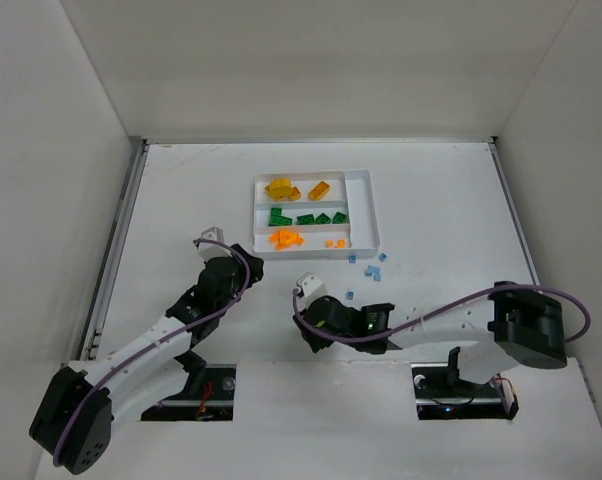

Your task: Sort the legos into containers by color

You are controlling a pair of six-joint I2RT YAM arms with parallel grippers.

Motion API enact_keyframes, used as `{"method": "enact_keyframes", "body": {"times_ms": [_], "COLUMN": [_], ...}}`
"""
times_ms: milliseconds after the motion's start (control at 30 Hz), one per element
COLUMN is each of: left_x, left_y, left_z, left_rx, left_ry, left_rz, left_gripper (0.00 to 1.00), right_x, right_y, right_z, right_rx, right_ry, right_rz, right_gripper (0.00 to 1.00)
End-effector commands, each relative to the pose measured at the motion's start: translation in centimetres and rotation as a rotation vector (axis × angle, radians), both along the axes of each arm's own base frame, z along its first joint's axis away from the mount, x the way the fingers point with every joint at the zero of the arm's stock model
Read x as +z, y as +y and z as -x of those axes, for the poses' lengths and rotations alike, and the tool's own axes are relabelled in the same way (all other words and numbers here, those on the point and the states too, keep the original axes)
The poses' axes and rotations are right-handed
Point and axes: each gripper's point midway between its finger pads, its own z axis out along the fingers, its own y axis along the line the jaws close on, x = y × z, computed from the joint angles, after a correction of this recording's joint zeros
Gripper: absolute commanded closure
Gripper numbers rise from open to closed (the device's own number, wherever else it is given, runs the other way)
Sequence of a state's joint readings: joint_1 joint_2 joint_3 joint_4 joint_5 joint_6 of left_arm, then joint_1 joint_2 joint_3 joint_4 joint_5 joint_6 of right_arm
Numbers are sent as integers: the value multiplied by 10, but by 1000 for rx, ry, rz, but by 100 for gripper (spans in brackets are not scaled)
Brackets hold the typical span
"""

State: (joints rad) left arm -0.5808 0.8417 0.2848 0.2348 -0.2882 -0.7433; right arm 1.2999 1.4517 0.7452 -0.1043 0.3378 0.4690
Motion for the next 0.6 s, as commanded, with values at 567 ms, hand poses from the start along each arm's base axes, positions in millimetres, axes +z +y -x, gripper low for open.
{"method": "enact_keyframes", "body": {"times_ms": [567], "left_x": [1], "left_y": [7], "left_z": [-5], "left_rx": [31], "left_ry": [-6], "left_rz": [23], "left_gripper": [56], "right_x": [-17], "right_y": [10], "right_z": [9], "right_rx": [26], "right_ry": [-1], "right_rz": [97], "right_gripper": [79]}}
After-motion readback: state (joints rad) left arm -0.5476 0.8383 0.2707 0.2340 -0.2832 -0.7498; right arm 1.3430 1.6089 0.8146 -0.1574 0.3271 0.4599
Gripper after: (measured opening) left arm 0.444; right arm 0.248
